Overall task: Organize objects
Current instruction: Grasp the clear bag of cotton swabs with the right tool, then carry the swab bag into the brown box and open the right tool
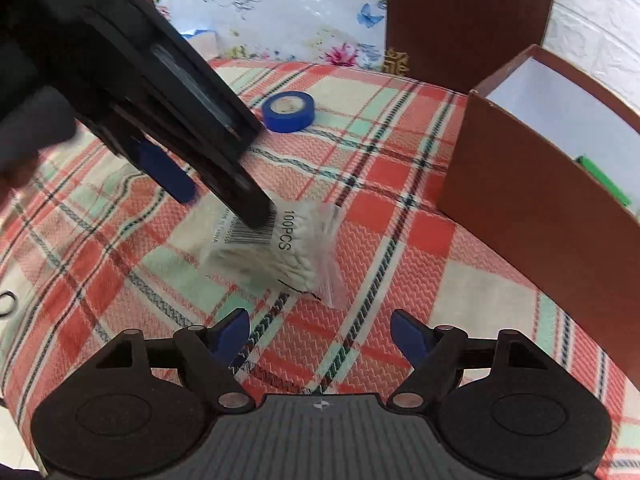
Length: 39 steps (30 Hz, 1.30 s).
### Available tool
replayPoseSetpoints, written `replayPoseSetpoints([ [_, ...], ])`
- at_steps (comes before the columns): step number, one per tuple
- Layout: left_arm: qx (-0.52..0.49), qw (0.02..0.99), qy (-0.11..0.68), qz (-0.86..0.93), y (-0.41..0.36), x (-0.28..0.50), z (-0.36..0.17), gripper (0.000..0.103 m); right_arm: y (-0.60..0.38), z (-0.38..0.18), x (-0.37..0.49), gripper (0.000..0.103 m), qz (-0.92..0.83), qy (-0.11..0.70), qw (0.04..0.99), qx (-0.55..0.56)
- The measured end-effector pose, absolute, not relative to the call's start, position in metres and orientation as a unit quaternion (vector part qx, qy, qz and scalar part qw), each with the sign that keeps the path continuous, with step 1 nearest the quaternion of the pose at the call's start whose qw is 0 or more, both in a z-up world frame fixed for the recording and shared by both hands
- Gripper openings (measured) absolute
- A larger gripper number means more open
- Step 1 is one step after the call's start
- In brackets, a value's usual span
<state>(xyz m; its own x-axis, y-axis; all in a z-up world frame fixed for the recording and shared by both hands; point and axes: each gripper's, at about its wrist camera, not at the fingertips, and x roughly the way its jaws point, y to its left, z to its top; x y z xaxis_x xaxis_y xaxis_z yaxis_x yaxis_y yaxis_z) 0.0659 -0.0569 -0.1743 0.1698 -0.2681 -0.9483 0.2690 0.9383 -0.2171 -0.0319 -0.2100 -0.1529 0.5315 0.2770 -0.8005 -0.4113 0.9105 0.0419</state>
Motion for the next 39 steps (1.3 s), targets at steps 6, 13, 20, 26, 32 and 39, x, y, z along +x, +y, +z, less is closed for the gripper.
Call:
replayPoseSetpoints([
  [6,-0.068,0.748,0.641,-0.157,-0.050,0.069,-0.201,0.078,-0.201,-0.166,-0.006,0.071,0.244,0.439,0.861,-0.077],
  [13,-0.090,0.763,0.618,-0.164,-0.053,0.069,-0.174,0.052,-0.189,-0.160,0.008,0.033,0.269,0.426,0.860,-0.082],
  [20,-0.092,0.807,0.514,-0.275,-0.107,0.062,-0.065,0.050,-0.236,-0.071,-0.018,0.027,0.224,0.285,0.930,-0.060],
  [26,-0.006,0.796,0.489,-0.358,-0.220,0.075,-0.052,0.050,-0.301,-0.055,-0.008,0.025,0.107,0.261,0.958,-0.045],
  [32,0.103,0.820,0.452,-0.337,-0.296,0.087,-0.058,0.067,-0.358,-0.077,0.030,0.055,-0.014,0.305,0.951,-0.042],
  [39,0.114,0.822,0.483,-0.280,-0.276,0.085,-0.068,0.067,-0.386,-0.077,-0.011,0.055,-0.028,0.312,0.950,0.005],
])
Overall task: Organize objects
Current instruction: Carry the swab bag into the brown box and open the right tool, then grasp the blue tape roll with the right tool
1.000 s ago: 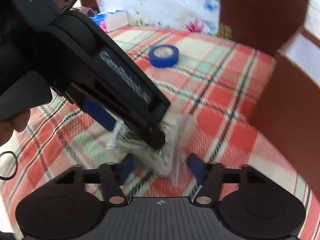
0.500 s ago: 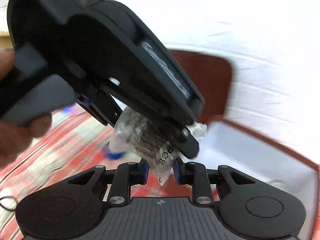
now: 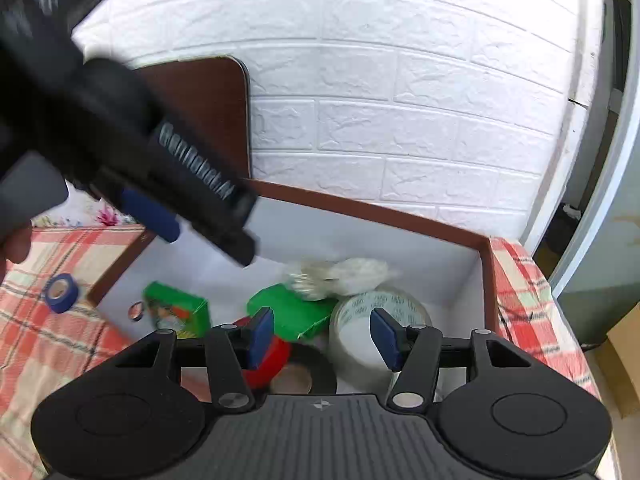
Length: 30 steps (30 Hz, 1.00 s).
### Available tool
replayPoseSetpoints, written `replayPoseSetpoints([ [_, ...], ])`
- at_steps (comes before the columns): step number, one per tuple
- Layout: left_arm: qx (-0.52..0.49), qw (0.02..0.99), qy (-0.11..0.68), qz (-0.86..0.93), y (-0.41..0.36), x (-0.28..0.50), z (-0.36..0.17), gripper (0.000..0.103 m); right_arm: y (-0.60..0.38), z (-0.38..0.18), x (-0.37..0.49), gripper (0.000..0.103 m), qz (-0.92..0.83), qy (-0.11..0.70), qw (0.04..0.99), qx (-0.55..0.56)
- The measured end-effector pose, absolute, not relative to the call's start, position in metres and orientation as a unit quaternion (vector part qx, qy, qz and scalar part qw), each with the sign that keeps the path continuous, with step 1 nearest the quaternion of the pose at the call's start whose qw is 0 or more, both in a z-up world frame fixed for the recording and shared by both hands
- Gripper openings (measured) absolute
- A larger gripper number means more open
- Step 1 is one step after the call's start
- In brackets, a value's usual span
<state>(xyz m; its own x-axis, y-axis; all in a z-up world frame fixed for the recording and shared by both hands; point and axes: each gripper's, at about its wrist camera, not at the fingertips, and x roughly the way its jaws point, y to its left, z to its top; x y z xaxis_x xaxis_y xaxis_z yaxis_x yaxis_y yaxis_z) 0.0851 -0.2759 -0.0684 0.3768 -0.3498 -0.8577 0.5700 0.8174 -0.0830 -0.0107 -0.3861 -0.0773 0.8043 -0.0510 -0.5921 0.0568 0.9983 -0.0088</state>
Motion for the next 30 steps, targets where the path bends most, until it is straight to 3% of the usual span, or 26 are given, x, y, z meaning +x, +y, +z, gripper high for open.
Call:
replayPoseSetpoints([
  [21,0.111,0.858,0.473,-0.166,-0.136,0.083,-0.061,0.068,-0.290,-0.036,-0.010,0.055,0.061,0.272,0.960,0.006],
  [30,0.082,0.859,0.495,-0.097,-0.043,0.088,-0.077,0.069,-0.206,-0.055,0.000,0.055,0.136,0.297,0.945,-0.027],
])
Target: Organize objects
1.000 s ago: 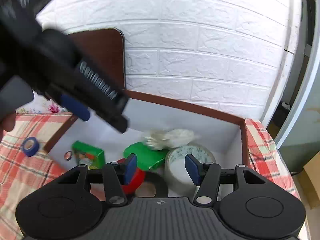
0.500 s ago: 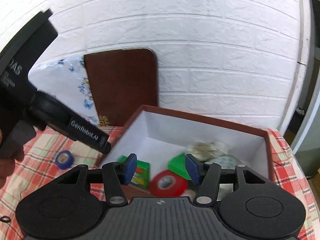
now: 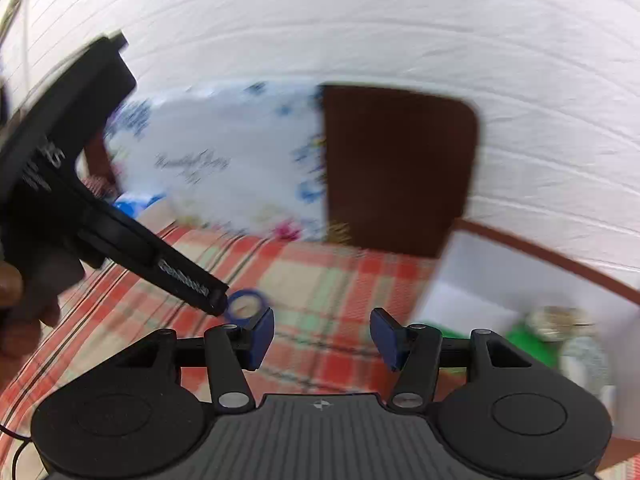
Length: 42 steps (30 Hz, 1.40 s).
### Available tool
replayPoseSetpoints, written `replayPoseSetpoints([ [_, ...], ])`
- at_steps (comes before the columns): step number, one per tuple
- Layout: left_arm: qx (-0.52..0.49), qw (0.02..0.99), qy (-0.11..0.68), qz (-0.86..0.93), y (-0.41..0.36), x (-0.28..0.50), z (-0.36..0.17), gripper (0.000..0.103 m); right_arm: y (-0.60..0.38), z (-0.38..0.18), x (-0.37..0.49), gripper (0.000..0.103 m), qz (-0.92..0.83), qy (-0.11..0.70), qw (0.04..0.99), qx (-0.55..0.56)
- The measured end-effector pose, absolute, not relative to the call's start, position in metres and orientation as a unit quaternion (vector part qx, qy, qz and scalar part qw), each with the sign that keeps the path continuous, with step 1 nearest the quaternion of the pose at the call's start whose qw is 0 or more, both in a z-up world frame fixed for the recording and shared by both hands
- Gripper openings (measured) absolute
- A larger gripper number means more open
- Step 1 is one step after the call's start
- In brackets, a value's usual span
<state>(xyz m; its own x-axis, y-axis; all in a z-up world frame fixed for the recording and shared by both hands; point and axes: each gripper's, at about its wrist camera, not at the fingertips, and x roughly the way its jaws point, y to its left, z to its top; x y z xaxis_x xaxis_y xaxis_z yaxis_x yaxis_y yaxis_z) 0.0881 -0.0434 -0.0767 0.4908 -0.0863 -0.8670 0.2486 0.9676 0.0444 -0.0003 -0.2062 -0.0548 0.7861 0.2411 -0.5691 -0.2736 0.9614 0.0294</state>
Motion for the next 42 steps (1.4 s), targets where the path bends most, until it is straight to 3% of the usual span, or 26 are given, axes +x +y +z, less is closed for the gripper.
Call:
replayPoseSetpoints([
  [12,0.049,0.843,0.536,0.020,0.082,0.071,-0.098,0.071,-0.093,-0.150,0.129,0.064,0.170,0.395,0.895,-0.116],
  [13,0.048,0.842,0.537,0.025,0.087,0.069,-0.099,0.072,-0.088,-0.156,0.137,0.063,0.168,0.403,0.892,-0.120],
  [14,0.047,0.841,0.538,0.028,0.092,0.069,-0.100,0.072,-0.085,-0.162,0.143,0.055,0.168,0.414,0.886,-0.123],
  [19,0.033,0.837,0.544,0.037,0.101,0.072,-0.106,0.072,-0.089,-0.160,0.125,0.056,0.179,0.422,0.882,-0.107],
  [30,0.077,0.825,0.560,-0.025,0.024,0.084,-0.129,0.072,-0.193,-0.163,-0.014,0.056,0.087,0.431,0.891,-0.113],
  [36,0.120,0.814,0.563,-0.075,-0.045,0.086,-0.138,0.073,-0.242,-0.149,-0.042,0.064,0.062,0.431,0.895,-0.100],
  [42,0.152,0.810,0.556,-0.105,-0.098,0.077,-0.138,0.075,-0.263,-0.137,-0.058,0.064,0.069,0.420,0.902,-0.064],
])
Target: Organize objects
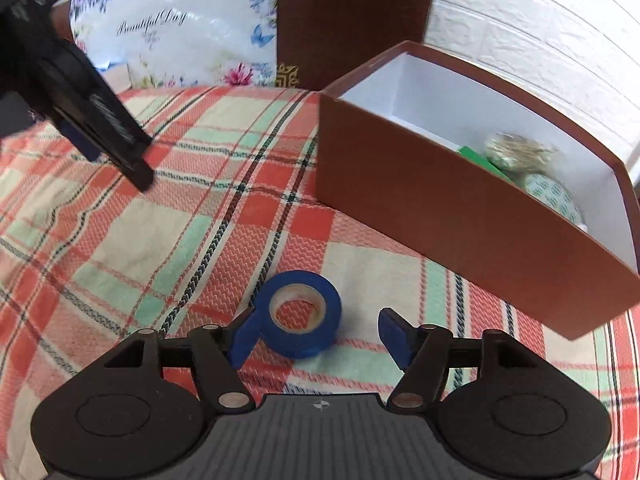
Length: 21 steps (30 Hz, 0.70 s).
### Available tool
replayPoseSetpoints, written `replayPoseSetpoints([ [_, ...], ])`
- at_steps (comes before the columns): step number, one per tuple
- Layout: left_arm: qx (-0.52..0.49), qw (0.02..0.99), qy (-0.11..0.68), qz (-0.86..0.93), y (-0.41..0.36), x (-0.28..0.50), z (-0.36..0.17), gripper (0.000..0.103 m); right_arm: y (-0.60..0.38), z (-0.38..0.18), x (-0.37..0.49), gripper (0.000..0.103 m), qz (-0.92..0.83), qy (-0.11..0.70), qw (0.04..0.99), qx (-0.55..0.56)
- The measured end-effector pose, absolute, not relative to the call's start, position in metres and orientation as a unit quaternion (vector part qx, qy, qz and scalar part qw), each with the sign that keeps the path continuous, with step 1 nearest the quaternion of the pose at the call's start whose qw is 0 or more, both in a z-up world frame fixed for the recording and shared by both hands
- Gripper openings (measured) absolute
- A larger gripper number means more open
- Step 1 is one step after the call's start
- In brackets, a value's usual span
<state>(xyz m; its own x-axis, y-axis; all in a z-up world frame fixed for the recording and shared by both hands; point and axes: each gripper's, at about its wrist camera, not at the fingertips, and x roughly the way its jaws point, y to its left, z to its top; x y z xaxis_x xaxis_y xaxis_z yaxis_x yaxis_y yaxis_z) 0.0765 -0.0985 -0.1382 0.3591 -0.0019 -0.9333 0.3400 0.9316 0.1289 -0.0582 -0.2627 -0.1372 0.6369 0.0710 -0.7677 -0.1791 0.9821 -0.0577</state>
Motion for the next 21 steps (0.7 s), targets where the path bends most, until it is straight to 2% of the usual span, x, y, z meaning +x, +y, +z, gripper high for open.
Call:
replayPoseSetpoints([
  [9,0.173,0.804,0.556,-0.124,-0.149,0.058,-0.141,0.075,-0.309,-0.131,-0.069,0.064,0.056,0.418,0.906,-0.042],
  [21,0.171,0.804,0.559,-0.103,-0.162,0.051,-0.141,0.076,-0.324,-0.129,-0.070,0.064,0.083,0.412,0.906,-0.048],
])
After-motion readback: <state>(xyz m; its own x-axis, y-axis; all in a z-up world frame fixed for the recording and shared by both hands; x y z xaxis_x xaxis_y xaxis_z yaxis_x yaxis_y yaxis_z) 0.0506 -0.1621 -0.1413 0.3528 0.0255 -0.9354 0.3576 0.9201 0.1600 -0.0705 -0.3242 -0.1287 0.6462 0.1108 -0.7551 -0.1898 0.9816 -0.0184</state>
